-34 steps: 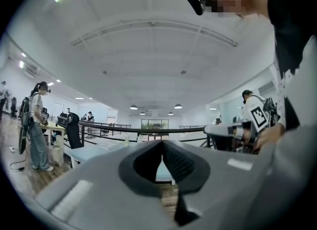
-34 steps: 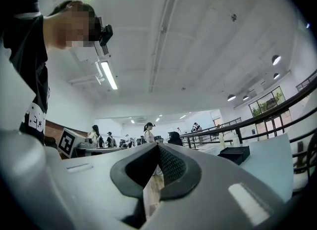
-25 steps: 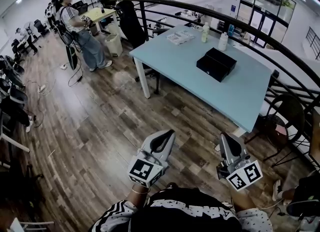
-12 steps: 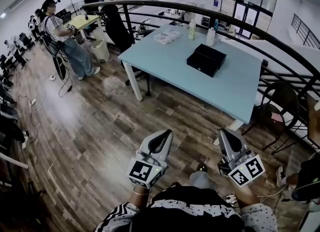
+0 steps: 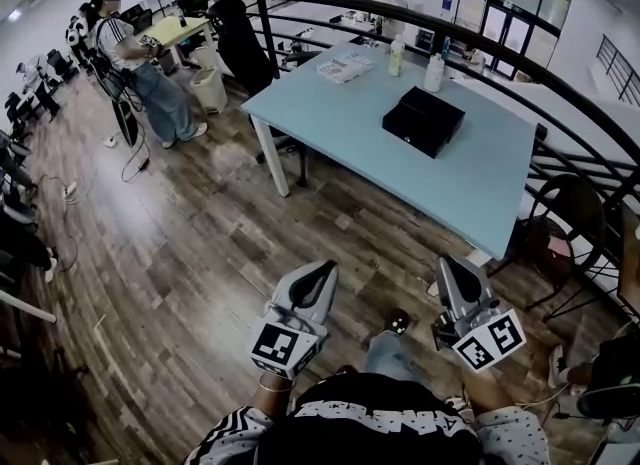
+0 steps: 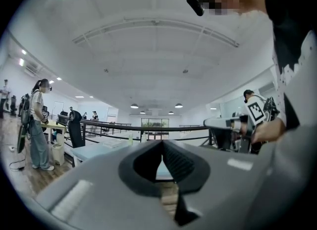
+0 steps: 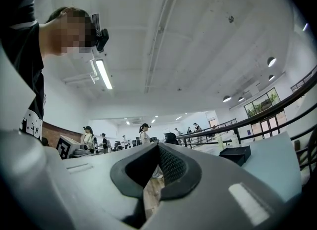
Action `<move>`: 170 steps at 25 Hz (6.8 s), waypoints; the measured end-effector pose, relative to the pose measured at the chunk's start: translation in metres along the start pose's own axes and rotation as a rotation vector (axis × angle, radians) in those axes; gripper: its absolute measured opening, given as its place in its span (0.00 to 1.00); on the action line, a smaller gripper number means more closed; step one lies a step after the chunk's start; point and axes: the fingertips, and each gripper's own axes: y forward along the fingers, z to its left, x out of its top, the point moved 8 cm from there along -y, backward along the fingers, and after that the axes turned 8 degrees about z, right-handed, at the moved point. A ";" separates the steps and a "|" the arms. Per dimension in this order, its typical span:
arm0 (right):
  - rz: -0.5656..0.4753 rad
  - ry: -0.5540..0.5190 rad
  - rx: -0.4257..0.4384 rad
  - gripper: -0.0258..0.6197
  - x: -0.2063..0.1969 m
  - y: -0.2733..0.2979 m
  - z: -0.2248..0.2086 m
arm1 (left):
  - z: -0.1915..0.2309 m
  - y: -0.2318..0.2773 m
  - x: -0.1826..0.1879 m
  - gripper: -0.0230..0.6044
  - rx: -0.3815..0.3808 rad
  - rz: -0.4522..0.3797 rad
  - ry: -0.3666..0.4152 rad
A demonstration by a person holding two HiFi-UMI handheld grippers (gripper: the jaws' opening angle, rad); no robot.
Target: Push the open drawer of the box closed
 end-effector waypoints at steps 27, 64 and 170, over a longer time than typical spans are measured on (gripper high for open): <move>0.018 0.111 -0.068 0.04 -0.022 0.058 -0.203 | 0.015 0.199 -0.007 0.04 0.013 0.092 0.015; 0.031 0.147 0.007 0.03 0.000 0.130 -0.419 | 0.010 0.389 0.033 0.04 0.146 0.163 0.081; 0.606 0.232 -0.545 0.17 -0.133 0.377 -0.631 | 0.176 0.710 -0.151 0.04 -0.351 0.681 0.080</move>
